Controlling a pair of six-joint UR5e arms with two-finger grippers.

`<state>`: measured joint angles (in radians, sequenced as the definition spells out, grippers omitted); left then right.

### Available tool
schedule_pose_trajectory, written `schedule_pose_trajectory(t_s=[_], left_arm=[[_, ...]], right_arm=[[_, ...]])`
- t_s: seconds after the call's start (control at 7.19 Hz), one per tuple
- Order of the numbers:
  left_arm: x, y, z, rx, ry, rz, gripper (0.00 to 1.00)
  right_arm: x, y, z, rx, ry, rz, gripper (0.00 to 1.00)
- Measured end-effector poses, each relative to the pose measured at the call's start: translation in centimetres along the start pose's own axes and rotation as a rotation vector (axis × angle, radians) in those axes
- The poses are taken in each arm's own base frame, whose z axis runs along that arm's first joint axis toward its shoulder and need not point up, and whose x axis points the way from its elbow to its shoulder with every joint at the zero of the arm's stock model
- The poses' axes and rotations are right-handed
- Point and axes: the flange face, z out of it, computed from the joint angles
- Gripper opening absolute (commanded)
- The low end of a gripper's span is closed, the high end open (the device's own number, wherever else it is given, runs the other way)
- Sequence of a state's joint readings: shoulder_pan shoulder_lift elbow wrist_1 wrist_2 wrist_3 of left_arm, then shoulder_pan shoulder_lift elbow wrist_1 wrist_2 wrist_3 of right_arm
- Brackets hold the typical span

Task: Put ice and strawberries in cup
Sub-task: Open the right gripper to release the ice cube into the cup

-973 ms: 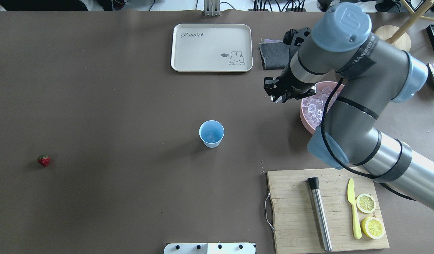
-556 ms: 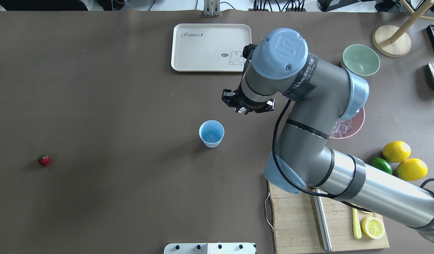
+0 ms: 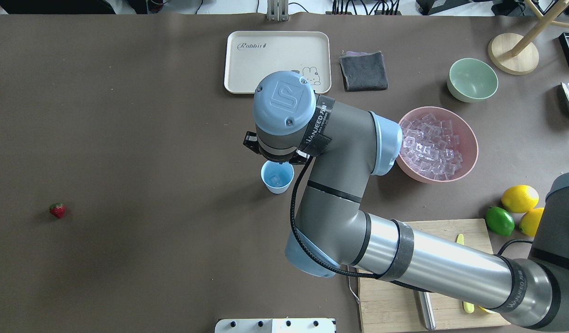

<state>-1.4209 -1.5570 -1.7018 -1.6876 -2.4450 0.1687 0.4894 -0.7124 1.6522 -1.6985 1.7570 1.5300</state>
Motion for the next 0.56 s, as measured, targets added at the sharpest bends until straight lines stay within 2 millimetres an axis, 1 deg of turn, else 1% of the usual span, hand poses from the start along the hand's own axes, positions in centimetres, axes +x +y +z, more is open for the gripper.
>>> schedule_pose_trajectory(t_s=[0.14, 0.28, 0.56], left_arm=[[0.02, -0.01, 0.01, 0.000, 0.000, 0.000, 0.98], [0.05, -0.02, -0.02, 0.000, 0.000, 0.001, 0.98], [0.08, 0.01, -0.03, 0.001, 0.000, 0.002, 0.98]], right_arm=[[0.37, 0.43, 0.59, -0.004, 0.010, -0.004, 0.40], [0.73, 0.68, 0.99, -0.008, 0.019, -0.006, 0.99], [1.08, 1.32, 1.30, -0.006, 0.061, -0.007, 1.00]])
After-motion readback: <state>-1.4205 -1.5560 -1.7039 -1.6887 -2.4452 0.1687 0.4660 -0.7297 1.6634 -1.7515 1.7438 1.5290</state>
